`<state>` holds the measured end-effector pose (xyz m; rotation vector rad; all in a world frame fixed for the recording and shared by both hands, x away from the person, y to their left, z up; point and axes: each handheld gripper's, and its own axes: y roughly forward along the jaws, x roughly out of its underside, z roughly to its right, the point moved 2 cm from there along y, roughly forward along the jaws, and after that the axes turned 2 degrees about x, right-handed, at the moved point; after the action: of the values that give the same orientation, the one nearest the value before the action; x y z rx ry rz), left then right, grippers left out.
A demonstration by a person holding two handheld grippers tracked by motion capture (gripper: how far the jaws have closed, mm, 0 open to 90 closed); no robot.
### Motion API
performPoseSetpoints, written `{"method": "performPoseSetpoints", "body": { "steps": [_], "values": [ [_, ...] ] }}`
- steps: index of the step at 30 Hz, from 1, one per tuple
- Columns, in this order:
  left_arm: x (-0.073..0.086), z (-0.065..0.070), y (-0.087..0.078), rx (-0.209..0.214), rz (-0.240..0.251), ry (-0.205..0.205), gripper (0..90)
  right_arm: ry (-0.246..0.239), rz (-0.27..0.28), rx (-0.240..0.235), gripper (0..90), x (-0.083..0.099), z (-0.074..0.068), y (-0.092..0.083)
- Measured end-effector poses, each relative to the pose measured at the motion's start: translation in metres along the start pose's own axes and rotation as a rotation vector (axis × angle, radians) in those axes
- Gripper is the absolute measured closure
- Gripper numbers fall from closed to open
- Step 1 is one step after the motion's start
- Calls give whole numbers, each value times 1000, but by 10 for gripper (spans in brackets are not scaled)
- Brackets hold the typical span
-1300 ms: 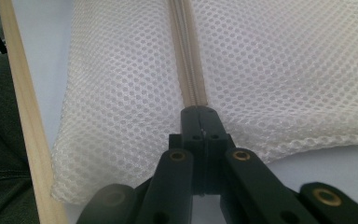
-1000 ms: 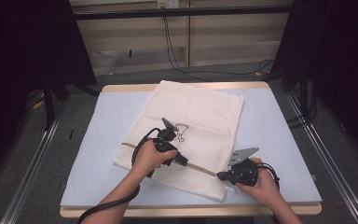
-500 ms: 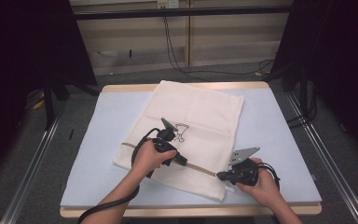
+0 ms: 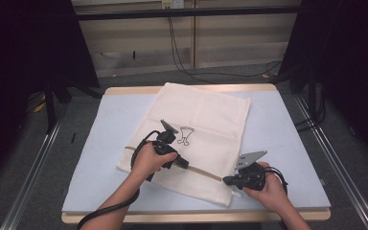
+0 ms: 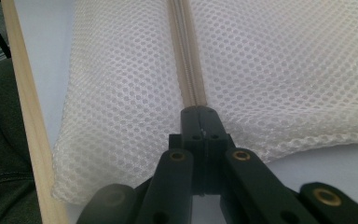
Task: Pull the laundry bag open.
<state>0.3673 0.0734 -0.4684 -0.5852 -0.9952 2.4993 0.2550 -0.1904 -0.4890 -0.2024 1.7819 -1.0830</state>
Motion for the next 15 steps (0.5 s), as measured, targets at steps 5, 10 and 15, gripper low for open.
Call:
{"method": "performPoseSetpoints", "body": {
  "steps": [5,10,15],
  "values": [
    [0,-3,-6,-14,1,3,872,-1,-1,1,900,0,0,0],
    [1,-5,-11,-15,0,8,872,-2,-1,2,900,0,0,0],
    [0,-5,-11,-20,3,1,872,2,1,-3,900,0,0,0]
  ]
}}
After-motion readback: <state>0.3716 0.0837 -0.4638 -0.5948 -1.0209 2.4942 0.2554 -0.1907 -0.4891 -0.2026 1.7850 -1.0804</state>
